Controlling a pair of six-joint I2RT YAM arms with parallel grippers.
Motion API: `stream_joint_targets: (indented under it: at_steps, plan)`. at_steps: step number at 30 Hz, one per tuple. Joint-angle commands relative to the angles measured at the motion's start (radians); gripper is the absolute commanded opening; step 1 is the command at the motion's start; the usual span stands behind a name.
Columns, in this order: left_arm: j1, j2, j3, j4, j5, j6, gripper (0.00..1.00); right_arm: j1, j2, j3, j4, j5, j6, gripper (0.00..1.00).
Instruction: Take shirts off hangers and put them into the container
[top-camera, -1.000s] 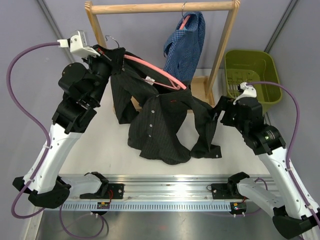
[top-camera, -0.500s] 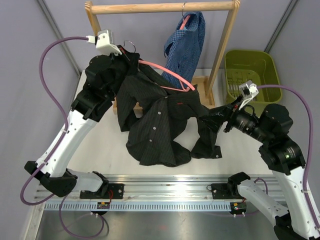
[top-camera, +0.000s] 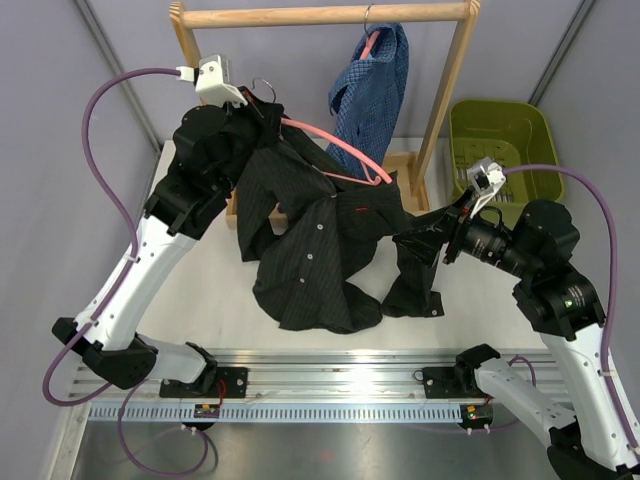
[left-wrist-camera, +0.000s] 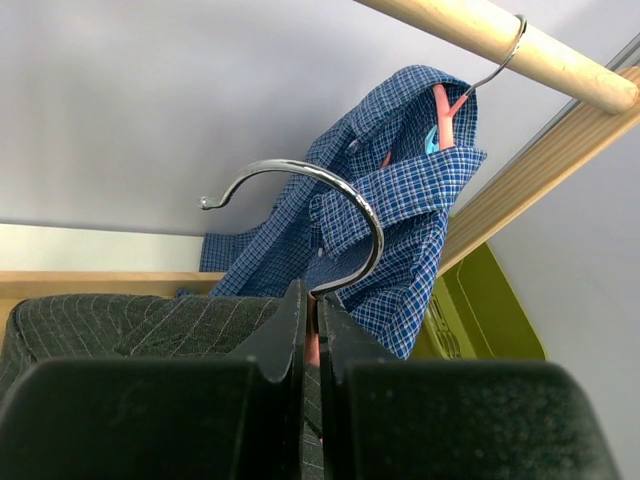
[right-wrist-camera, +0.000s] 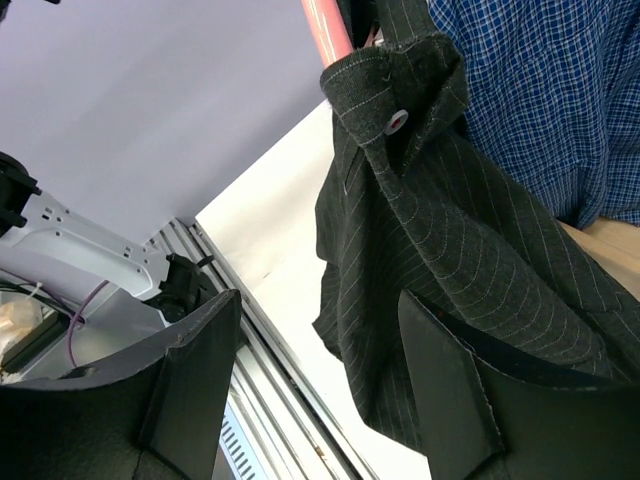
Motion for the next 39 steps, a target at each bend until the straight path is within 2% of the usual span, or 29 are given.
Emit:
stream_joint_targets:
  at_steps: [1, 10, 18, 24, 26, 30, 31, 34, 39]
  plan:
    - [-0.006, -0.032, 0.058, 0.072, 0.029, -0.044, 0.00, -0.002, 0.006, 0.006, 0.033, -0.017, -0.035, 0.72]
    - [-0.008, -0.037, 0.085, 0.016, 0.064, -0.076, 0.00, -0.002, 0.021, 0.006, 0.010, 0.033, -0.076, 0.70]
    - [-0.008, -0.066, 0.088, -0.029, 0.054, -0.079, 0.00, -0.002, 0.029, 0.052, -0.058, 0.165, -0.135, 0.70]
    - [-0.009, -0.052, 0.087, -0.032, 0.091, -0.105, 0.00, -0.002, 0.070, 0.040, -0.003, 0.127, -0.118, 0.65]
    - [-0.009, -0.047, 0.082, -0.027, 0.094, -0.111, 0.00, -0.002, 0.093, 0.035, 0.029, 0.089, -0.109, 0.61]
    - [-0.011, -0.029, 0.079, -0.015, 0.107, -0.122, 0.00, 0.000, 0.115, 0.021, 0.091, 0.023, -0.074, 0.38]
    - [-0.011, -0.023, 0.084, -0.012, 0.109, -0.125, 0.00, 0.000, 0.118, 0.018, 0.100, 0.016, -0.073, 0.24]
    - [-0.011, -0.005, 0.096, -0.004, 0.101, -0.114, 0.00, -0.002, 0.107, 0.012, 0.094, -0.002, -0.070, 0.00]
    - [-0.011, 0.034, 0.128, -0.015, -0.007, -0.044, 0.00, 0.000, 0.027, -0.014, 0.053, -0.024, -0.069, 0.00]
